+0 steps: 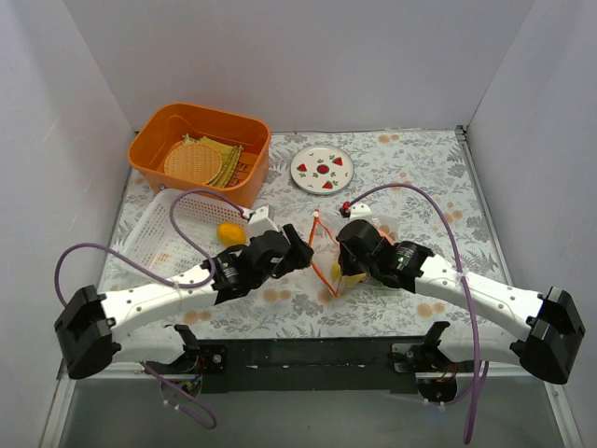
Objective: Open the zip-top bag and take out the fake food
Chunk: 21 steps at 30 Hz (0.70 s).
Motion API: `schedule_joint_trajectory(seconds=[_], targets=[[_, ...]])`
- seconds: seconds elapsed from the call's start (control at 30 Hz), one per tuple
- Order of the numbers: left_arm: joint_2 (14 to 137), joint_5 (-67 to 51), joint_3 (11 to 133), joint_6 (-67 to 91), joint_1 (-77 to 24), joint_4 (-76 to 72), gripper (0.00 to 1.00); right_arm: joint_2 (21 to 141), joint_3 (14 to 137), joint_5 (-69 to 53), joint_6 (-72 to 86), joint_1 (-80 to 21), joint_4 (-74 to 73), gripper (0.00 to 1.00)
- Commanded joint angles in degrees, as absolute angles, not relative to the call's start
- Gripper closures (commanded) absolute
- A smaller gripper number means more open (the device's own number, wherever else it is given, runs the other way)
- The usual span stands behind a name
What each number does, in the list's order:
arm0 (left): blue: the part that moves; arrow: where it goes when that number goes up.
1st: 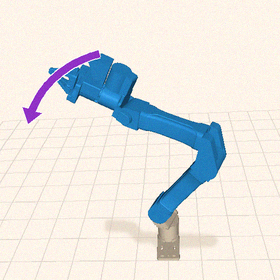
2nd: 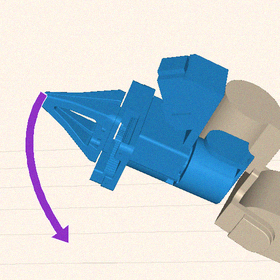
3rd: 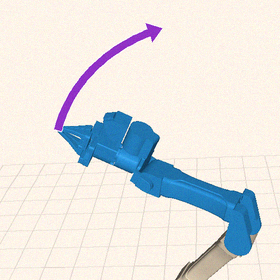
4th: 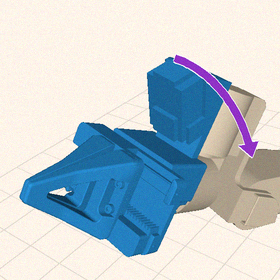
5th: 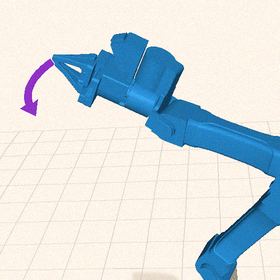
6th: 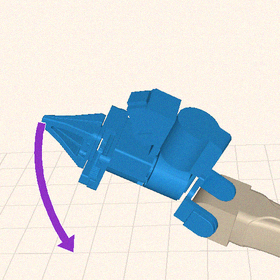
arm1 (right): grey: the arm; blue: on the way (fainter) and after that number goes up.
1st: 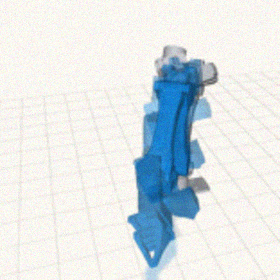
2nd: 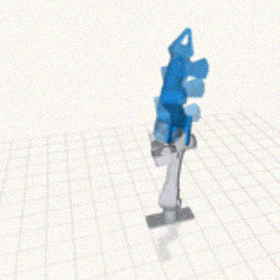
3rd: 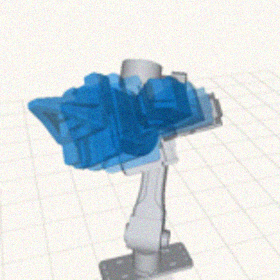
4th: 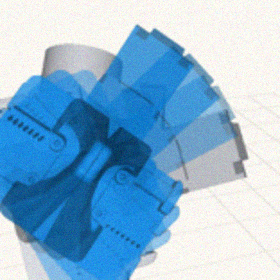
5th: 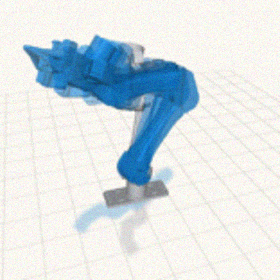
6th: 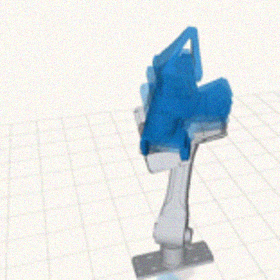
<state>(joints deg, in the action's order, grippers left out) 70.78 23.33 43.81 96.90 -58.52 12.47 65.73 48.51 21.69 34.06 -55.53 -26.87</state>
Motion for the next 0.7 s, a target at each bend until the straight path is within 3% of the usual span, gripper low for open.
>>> schedule_joint_trajectory(seconds=[0.0,0.27,0.5,0.57,0.63,0.67], targets=[[61.27,29.86,44.12,97.73,-57.92,21.33,0.81,65.31,51.15,22.33,33.05,-55.11,-25.23,0.99],[53.01,28.30,44.57,102.04,-37.21,33.74,0.77,63.72,50.19,21.71,32.70,-55.02,-25.93,0.99],[55.27,33.74,42.10,108.62,-30.50,41.82,0.70,62.93,49.22,20.74,32.78,-55.02,-25.58,0.99],[56.07,36.37,41.75,112.75,-30.41,43.58,0.49,62.84,49.22,20.48,32.61,-55.02,-25.49,0.99],[56.25,36.83,41.05,112.77,-30.32,43.51,0.40,62.67,49.39,20.39,32.52,-55.02,-25.49,0.99],[56.16,36.13,40.87,111.89,-30.32,42.55,0.28,62.75,49.48,20.39,32.35,-54.93,-25.66,0.99]])
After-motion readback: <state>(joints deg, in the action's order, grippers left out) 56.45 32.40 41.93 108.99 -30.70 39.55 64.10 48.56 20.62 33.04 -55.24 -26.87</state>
